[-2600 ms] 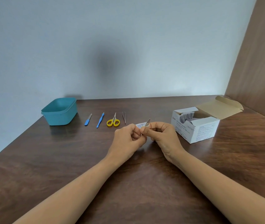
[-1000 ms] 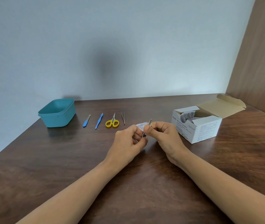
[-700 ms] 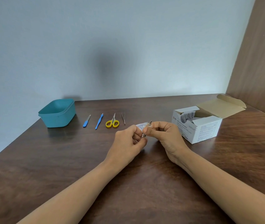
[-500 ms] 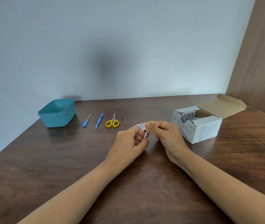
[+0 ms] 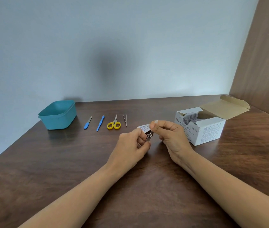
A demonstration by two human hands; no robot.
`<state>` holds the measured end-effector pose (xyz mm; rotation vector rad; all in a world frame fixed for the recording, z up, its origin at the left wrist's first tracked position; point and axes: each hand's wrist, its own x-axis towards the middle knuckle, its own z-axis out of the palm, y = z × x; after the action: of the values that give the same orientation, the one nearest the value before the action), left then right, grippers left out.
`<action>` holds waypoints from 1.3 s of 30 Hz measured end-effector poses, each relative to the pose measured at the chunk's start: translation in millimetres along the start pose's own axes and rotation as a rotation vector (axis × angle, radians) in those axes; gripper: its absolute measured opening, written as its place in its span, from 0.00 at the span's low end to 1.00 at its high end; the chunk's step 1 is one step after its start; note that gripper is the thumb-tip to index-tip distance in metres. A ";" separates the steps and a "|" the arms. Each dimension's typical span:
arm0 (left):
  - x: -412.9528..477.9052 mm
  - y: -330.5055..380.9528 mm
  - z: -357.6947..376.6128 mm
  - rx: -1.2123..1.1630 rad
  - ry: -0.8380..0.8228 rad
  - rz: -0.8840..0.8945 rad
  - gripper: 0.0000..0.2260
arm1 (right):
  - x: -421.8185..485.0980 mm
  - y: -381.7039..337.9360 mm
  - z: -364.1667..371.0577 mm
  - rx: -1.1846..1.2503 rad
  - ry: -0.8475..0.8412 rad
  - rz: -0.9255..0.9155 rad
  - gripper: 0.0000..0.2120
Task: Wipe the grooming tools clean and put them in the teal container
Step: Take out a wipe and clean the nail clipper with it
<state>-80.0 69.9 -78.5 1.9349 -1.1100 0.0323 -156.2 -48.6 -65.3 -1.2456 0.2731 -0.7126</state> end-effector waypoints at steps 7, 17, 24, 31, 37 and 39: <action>-0.1 0.4 1.0 -0.024 0.032 -0.006 0.04 | -0.2 1.0 -0.4 -0.016 0.023 0.005 0.04; 2.5 -3.3 0.7 -0.114 0.078 -0.042 0.03 | 2.7 6.2 -3.1 -0.100 -0.091 -0.046 0.00; 4.9 -5.1 -2.4 -0.200 0.016 -0.061 0.02 | 5.6 11.6 -6.2 -0.197 -0.107 -0.089 0.04; 5.3 -9.0 -1.8 -0.318 -0.040 -0.054 0.03 | 8.3 14.8 -8.1 -0.403 -0.110 -0.245 0.09; 5.4 -9.3 -3.0 -0.348 -0.065 -0.053 0.04 | 9.4 12.0 -9.3 -0.340 -0.123 -0.218 0.08; 5.5 -9.0 -4.0 -0.355 -0.068 -0.052 0.04 | 9.8 12.0 -9.7 -0.342 -0.122 -0.213 0.05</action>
<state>-68.8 70.8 -79.9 1.6543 -1.0315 -0.2451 -150.1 -60.5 -77.8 -1.6558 0.1662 -0.7896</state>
